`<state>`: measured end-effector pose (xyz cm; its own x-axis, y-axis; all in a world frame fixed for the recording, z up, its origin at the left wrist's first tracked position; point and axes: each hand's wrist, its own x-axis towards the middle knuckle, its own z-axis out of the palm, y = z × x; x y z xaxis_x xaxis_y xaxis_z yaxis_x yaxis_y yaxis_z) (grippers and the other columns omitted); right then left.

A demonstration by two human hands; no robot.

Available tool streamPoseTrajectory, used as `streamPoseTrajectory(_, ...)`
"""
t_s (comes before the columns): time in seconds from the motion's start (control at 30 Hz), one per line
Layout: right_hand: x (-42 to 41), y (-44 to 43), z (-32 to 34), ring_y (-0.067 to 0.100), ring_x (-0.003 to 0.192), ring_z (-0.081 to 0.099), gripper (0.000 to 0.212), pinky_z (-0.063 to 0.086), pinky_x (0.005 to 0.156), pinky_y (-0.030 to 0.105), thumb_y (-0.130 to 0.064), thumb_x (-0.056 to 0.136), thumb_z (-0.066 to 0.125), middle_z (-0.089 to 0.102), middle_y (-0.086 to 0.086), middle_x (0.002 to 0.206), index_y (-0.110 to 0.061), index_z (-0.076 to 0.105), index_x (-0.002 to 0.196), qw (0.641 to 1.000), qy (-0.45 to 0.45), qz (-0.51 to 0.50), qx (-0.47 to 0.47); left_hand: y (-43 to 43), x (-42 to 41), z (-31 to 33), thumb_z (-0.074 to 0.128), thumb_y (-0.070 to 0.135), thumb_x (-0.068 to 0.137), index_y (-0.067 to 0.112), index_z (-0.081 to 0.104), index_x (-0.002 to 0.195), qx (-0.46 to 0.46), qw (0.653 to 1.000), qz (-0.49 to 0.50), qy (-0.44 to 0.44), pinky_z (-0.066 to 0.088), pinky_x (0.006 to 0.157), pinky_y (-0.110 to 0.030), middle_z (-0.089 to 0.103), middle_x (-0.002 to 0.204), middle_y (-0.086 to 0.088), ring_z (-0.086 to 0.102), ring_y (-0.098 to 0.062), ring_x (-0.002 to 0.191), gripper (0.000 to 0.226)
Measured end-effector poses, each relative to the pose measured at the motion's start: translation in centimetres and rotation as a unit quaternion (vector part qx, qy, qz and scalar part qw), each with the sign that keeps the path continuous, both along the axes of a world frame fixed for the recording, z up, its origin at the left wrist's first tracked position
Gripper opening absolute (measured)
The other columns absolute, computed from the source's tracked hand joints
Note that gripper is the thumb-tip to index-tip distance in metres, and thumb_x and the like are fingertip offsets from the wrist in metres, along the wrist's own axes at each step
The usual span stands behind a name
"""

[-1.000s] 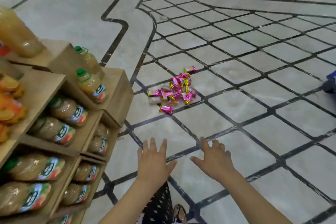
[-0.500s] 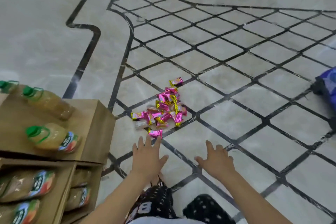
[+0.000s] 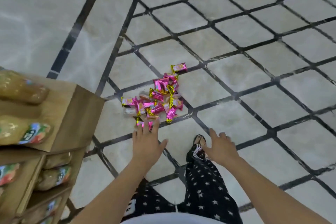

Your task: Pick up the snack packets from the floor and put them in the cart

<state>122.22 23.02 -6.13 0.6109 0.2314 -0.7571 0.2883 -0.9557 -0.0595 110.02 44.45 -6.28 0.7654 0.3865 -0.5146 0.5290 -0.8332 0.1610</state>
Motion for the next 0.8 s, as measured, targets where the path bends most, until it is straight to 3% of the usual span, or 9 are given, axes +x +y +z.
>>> streamPoseTrajectory(0.17,8.1,-0.1,-5.8,0.035,0.125,0.040,0.074,0.039,0.099,0.043,-0.052,0.095,0.045,0.041,0.015,0.137,-0.019,0.013,0.153,0.998,-0.011,0.066,0.009,-3.4,4.3,-6.1,0.040,0.063,0.096,0.025,0.004,0.158,0.008,0.995,0.098,0.019,0.023,0.118,-0.048,0.014,0.163,-0.015,0.018,-0.035,0.149,0.081)
streamPoseTrajectory(0.3,12.7,1.4,-13.7,0.035,0.127,0.039,0.077,0.037,0.100,0.041,-0.050,0.095,0.047,0.038,0.017,0.141,-0.018,0.010,0.154,0.994,0.003,0.109,0.010,-4.3,6.6,-13.2,0.058,0.054,0.091,0.019,0.026,0.155,0.015,0.991,0.133,0.007,0.035,0.111,-0.056,0.028,0.157,-0.022,0.033,-0.043,0.142,0.080)
streamPoseTrajectory(0.47,16.6,4.5,-27.7,0.035,0.126,0.041,0.079,0.039,0.098,0.040,-0.054,0.095,0.043,0.039,0.019,0.141,-0.016,0.006,0.155,0.983,-0.030,0.183,0.012,-3.5,9.7,-26.2,0.064,0.050,0.087,0.027,0.005,0.155,0.035,0.991,0.124,-0.022,0.035,0.109,-0.054,0.032,0.155,-0.023,0.036,-0.043,0.140,0.093)
streamPoseTrajectory(0.63,18.6,7.4,-42.4,0.035,0.122,0.044,0.081,0.039,0.096,0.041,-0.048,0.093,0.054,0.043,0.017,0.136,-0.017,0.011,0.154,0.975,-0.074,0.181,0.105,-2.1,12.8,-41.2,0.072,0.048,0.082,0.026,0.016,0.154,0.076,0.992,0.079,-0.069,0.039,0.106,-0.055,0.041,0.150,-0.023,0.042,-0.043,0.136,0.094)
streamPoseTrajectory(0.8,18.9,10.2,-56.0,0.035,0.129,0.039,0.086,0.038,0.102,0.043,-0.050,0.091,0.056,0.035,0.015,0.147,-0.027,0.003,0.155,0.961,-0.097,0.213,0.145,-1.6,14.6,-54.9,0.066,0.064,0.078,0.028,0.023,0.154,0.102,0.990,0.031,-0.093,0.038,0.105,-0.058,0.041,0.149,-0.026,0.045,-0.047,0.132,0.095)
